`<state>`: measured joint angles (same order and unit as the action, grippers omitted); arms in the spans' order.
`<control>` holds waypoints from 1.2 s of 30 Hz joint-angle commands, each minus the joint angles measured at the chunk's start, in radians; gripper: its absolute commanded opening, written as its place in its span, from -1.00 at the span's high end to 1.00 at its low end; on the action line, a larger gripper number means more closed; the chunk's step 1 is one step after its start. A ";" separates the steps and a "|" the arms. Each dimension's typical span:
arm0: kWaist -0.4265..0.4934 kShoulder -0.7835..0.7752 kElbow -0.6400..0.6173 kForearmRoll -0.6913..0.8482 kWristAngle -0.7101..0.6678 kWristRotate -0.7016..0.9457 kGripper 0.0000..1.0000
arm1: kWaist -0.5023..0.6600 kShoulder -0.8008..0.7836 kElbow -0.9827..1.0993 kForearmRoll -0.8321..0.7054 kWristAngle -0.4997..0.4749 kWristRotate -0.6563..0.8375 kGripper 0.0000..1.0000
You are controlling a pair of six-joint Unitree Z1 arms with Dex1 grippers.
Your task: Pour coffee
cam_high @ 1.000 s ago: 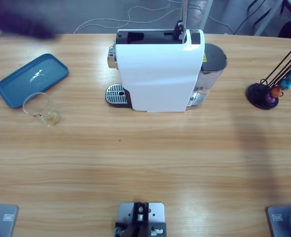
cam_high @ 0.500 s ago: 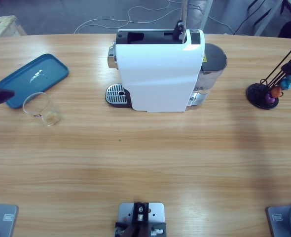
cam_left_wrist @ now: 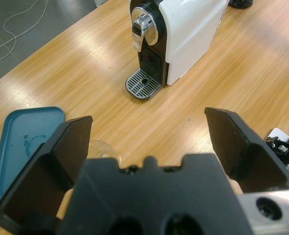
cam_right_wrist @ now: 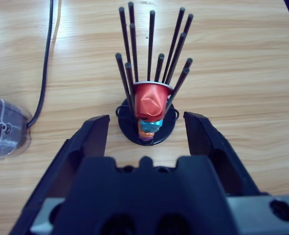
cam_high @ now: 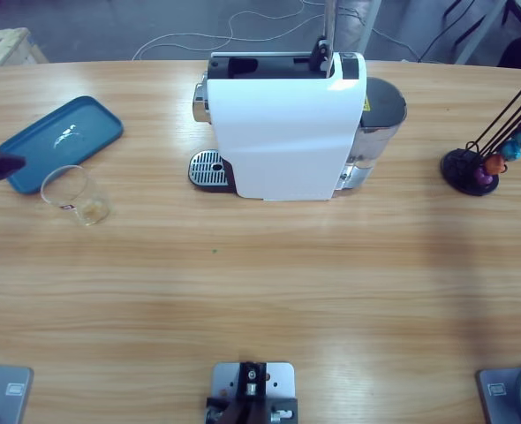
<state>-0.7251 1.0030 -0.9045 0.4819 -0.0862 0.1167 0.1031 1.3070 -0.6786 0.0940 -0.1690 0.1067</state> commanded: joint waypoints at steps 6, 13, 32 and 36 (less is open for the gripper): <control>-0.008 -0.020 0.039 -0.012 -0.015 -0.003 -0.99 | -0.011 -0.001 0.030 -0.020 -0.010 0.016 0.19; -0.008 -0.020 0.041 -0.012 -0.021 -0.011 -0.98 | -0.011 0.014 0.028 -0.038 0.006 0.019 0.41; -0.008 -0.027 0.052 -0.012 -0.021 -0.015 -0.98 | -0.011 0.058 0.026 -0.047 0.013 0.028 0.97; -0.008 -0.030 0.053 -0.012 -0.020 -0.018 -0.98 | -0.011 0.066 0.028 -0.055 0.013 0.028 1.00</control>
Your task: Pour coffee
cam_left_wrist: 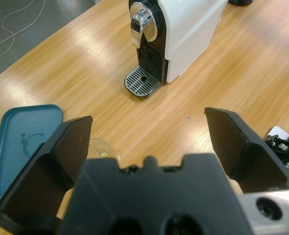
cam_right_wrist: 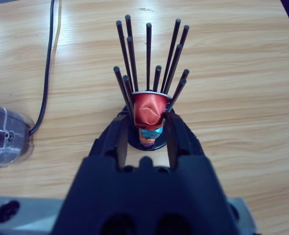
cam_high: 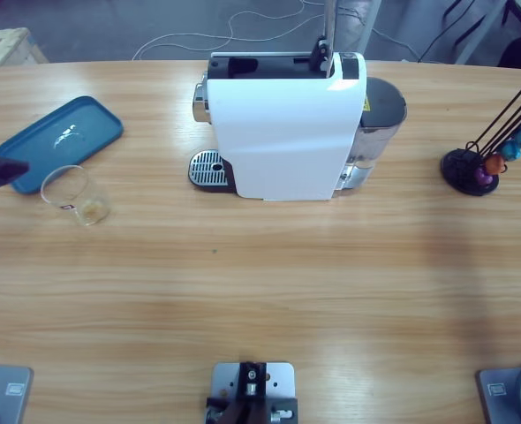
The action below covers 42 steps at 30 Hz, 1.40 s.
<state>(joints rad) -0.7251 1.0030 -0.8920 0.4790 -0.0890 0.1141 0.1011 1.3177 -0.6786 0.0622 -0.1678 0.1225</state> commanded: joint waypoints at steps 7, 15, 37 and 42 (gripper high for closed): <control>-0.008 -0.036 0.047 -0.010 -0.017 -0.020 -0.97 | -0.009 0.052 0.039 -0.033 -0.002 0.016 1.00; -0.008 -0.041 0.056 -0.011 -0.018 -0.024 -0.97 | -0.009 -0.033 0.014 0.030 -0.019 0.016 1.00; -0.008 -0.073 0.099 -0.028 -0.017 -0.039 -0.97 | 0.019 -0.213 -0.176 0.222 -0.023 0.004 1.00; -0.008 -0.073 0.109 -0.028 -0.011 -0.036 -0.97 | 0.209 -0.273 -0.302 0.354 0.030 -0.112 1.00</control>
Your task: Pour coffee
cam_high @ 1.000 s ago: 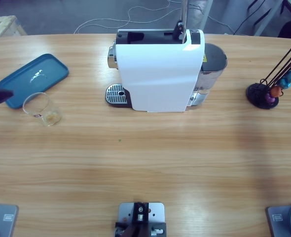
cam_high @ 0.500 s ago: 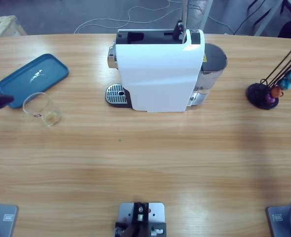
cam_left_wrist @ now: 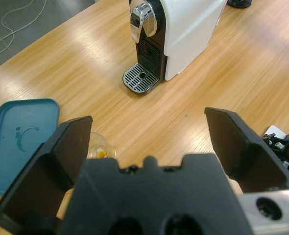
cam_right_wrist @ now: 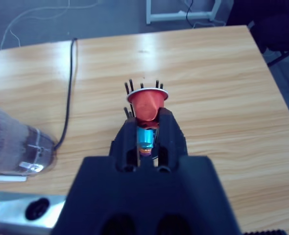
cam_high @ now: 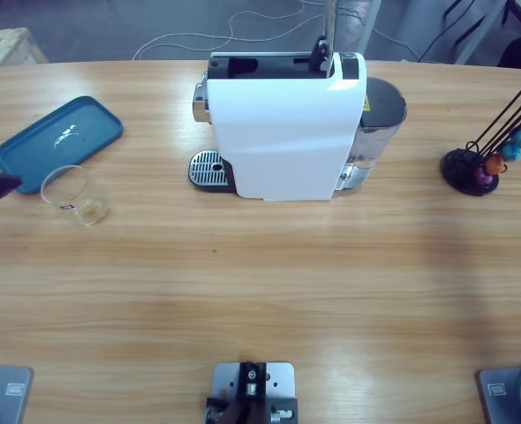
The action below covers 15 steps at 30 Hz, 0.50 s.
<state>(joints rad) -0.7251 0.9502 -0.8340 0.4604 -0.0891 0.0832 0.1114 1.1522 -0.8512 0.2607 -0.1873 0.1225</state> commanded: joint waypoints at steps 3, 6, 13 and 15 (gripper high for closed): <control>-0.008 -0.025 0.055 -0.009 -0.009 -0.003 -0.97 | 0.369 -0.092 -0.200 0.200 0.164 -0.205 1.00; -0.008 -0.032 0.062 -0.009 -0.009 -0.002 -0.97 | 0.535 -0.001 -0.306 0.269 0.222 -0.323 1.00; -0.008 -0.063 0.061 -0.008 0.000 0.007 -0.98 | 0.752 0.333 -0.597 0.369 0.318 -0.506 1.00; -0.008 -0.063 0.055 -0.006 0.003 0.012 -0.98 | 0.768 0.429 -0.671 0.381 0.332 -0.542 1.00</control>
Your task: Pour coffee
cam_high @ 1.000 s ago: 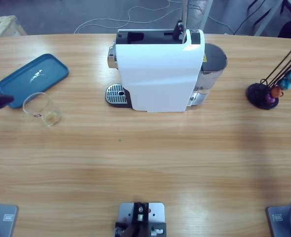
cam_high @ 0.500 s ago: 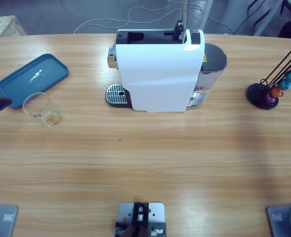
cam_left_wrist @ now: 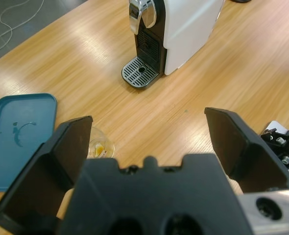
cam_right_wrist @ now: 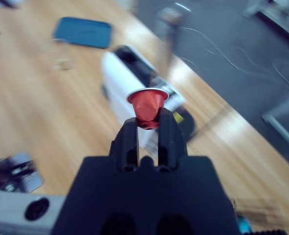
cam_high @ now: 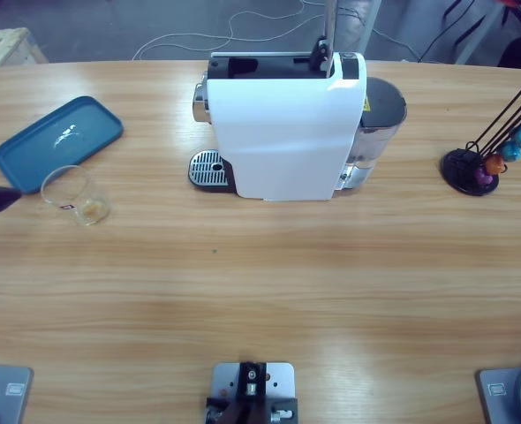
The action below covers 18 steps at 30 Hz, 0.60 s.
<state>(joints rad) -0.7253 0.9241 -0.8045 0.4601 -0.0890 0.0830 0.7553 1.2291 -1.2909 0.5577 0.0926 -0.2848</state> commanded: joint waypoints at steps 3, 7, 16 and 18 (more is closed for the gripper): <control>-0.008 -0.039 0.030 -0.005 0.001 0.010 -0.98 | 0.138 0.472 -0.314 0.087 0.062 -0.181 1.00; -0.008 -0.055 0.035 0.006 0.000 0.020 -0.98 | 0.142 0.572 -0.413 0.117 0.066 -0.244 1.00; -0.008 -0.053 0.047 0.006 -0.008 0.015 -0.98 | 0.087 0.664 -0.438 0.064 -0.009 -0.304 1.00; -0.008 -0.056 0.048 0.006 -0.009 0.014 -0.98 | 0.064 0.676 -0.436 0.049 -0.004 -0.304 1.00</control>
<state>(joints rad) -0.7253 0.8920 -0.8024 0.4602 -0.0888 0.0863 0.8752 1.8175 -1.7242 0.6473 0.0952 -0.5744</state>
